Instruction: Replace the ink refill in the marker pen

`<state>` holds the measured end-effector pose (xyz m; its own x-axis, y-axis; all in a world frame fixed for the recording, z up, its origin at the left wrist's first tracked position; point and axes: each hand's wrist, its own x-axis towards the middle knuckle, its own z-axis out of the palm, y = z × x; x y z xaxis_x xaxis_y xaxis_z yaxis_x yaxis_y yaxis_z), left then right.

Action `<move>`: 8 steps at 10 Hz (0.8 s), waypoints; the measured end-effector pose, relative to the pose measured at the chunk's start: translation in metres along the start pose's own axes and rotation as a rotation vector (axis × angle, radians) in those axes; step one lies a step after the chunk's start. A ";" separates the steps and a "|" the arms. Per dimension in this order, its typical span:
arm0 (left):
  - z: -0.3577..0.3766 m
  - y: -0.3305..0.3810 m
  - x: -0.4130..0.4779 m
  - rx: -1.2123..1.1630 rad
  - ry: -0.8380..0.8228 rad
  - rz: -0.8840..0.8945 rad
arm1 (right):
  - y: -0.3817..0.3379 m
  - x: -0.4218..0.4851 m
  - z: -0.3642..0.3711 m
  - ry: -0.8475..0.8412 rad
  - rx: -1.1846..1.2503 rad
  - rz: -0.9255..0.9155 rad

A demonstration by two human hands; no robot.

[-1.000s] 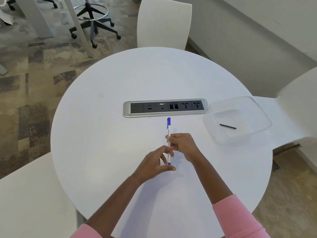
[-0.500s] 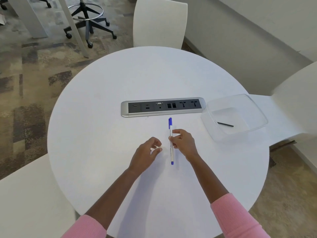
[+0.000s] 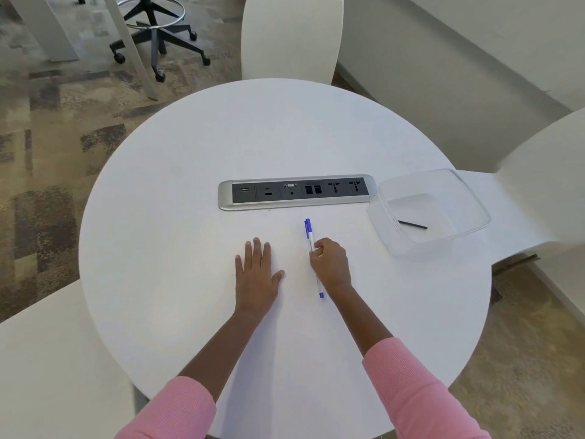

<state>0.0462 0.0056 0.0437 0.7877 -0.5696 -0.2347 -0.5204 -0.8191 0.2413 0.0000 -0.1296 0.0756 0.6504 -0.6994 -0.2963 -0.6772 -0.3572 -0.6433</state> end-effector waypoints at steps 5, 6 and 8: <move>0.020 -0.007 0.002 0.013 0.004 0.007 | 0.004 -0.003 0.012 0.030 -0.124 -0.079; 0.020 -0.007 0.005 -0.014 0.022 0.004 | 0.005 -0.003 0.010 0.025 -0.117 -0.074; 0.029 -0.005 0.012 -0.022 0.128 0.016 | 0.021 0.003 0.001 0.068 -0.069 -0.081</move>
